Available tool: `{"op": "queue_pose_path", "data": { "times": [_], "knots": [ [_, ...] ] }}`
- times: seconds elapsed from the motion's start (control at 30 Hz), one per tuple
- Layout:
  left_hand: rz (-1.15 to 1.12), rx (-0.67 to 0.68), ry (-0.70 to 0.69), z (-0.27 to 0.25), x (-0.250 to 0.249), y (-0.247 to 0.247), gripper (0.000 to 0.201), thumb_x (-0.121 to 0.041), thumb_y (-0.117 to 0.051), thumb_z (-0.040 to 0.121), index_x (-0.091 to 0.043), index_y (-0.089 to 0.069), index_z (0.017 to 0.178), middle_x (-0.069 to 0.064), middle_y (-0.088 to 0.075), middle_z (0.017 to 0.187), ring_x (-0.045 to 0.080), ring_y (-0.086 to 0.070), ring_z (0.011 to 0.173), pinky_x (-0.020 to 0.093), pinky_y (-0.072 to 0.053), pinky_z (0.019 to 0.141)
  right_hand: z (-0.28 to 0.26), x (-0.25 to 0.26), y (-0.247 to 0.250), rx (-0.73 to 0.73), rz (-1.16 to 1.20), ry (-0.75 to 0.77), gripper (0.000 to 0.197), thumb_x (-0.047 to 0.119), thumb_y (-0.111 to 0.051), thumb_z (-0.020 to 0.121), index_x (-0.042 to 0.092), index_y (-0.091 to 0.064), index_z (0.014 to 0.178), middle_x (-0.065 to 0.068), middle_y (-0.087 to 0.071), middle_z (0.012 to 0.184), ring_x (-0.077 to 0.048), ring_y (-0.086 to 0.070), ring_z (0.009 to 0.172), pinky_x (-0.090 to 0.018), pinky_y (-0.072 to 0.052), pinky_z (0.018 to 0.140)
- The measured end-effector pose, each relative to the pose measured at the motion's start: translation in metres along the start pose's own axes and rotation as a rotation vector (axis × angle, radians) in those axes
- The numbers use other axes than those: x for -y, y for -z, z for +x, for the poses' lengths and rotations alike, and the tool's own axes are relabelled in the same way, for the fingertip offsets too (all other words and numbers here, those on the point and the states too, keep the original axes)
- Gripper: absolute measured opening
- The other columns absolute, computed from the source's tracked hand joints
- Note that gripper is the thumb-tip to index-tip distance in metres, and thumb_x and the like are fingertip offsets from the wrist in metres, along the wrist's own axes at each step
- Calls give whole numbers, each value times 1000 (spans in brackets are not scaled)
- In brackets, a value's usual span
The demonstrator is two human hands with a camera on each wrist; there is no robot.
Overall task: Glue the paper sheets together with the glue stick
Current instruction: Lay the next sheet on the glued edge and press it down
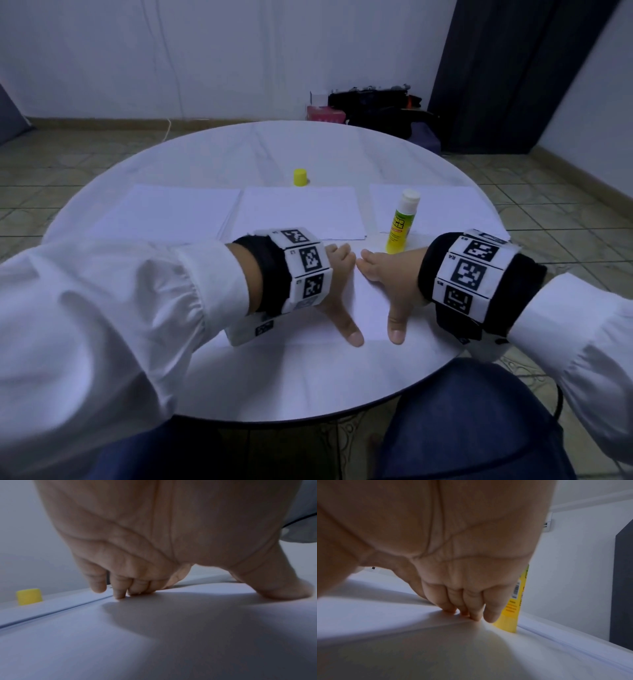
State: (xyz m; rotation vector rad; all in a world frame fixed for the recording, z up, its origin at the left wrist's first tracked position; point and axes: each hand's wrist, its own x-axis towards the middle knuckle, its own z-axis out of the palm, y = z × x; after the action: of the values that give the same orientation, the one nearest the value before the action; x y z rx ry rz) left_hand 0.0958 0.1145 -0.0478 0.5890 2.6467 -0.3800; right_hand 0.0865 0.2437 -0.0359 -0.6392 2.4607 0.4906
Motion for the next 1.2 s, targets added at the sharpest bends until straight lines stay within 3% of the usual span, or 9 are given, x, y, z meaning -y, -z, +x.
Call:
{"op": "queue_pose_path", "data": {
  "times": [0.2, 0.5, 0.6, 0.67, 0.77, 0.87, 0.97, 1.1, 1.2],
  "knots": [
    [18, 91, 41, -23, 48, -20, 137, -78, -65, 60, -7, 7, 152, 4, 8, 161, 17, -3, 148, 40, -8, 120, -1, -1, 3, 54, 45, -3, 127, 42, -82, 67, 11, 8, 151, -1, 11, 159, -19, -2, 147, -39, -16, 118],
    [16, 171, 135, -57, 108, -50, 140, -78, -66, 60, -9, 15, 150, 2, 15, 160, 13, 2, 148, 33, -3, 120, -4, 1, 3, 90, 89, 21, 123, 38, -80, 70, 21, 11, 151, 5, 17, 158, -16, 1, 147, -38, -14, 118],
    [4, 166, 137, -58, 109, -52, 138, -76, -67, 62, -8, 15, 150, 3, 16, 160, 15, 3, 148, 34, -4, 120, -8, 22, 3, 98, 35, 165, 109, 28, -74, 76, 33, 6, 151, 1, 18, 158, -17, -2, 147, -39, -21, 116],
    [1, 169, 138, -58, 110, -53, 139, -76, -67, 61, -8, 15, 150, 3, 16, 160, 15, 3, 148, 35, -4, 120, -15, 48, 5, 85, 30, 291, 91, 24, -62, 86, 36, 1, 151, 0, 18, 158, -14, 4, 146, -37, -16, 118],
    [37, 165, 145, -56, 111, -54, 141, -80, -65, 57, -8, 12, 151, 4, 11, 161, 15, 0, 148, 37, -5, 120, -19, 89, 12, 38, -13, 399, 71, 23, -43, 97, 31, 1, 152, -1, 17, 158, -15, 8, 146, -38, -9, 119],
    [106, 163, 167, -51, 107, -55, 141, -83, -63, 54, -7, 6, 151, 6, 2, 161, 15, -7, 148, 41, -6, 120, -5, 117, 23, -36, -72, 401, 58, 26, -31, 101, 23, -4, 152, -8, 4, 159, -23, -5, 146, -41, -16, 116],
    [166, 167, 163, -49, 102, -52, 139, -84, -61, 56, -5, 1, 151, 10, -1, 160, 19, -8, 148, 43, -6, 120, 2, 135, 35, -145, -138, 396, 51, 29, -29, 103, 16, -19, 151, -8, -14, 157, -23, -20, 141, -29, -18, 106],
    [138, 145, 156, -54, 104, -49, 136, -82, -63, 56, -5, -3, 151, 10, -6, 160, 19, -14, 147, 40, -9, 120, 13, 131, 44, -137, -67, 342, 67, 45, -46, 95, 14, -22, 149, -6, -18, 155, -22, -22, 140, -30, -24, 108],
    [95, 138, 172, -55, 108, -53, 140, -83, -64, 53, -5, -1, 151, 7, -8, 160, 18, -16, 146, 40, -7, 120, 23, 104, 40, -70, 12, 274, 99, 53, -59, 86, 13, 2, 152, -4, 7, 160, -20, 0, 146, -34, -7, 116]
  ]
}}
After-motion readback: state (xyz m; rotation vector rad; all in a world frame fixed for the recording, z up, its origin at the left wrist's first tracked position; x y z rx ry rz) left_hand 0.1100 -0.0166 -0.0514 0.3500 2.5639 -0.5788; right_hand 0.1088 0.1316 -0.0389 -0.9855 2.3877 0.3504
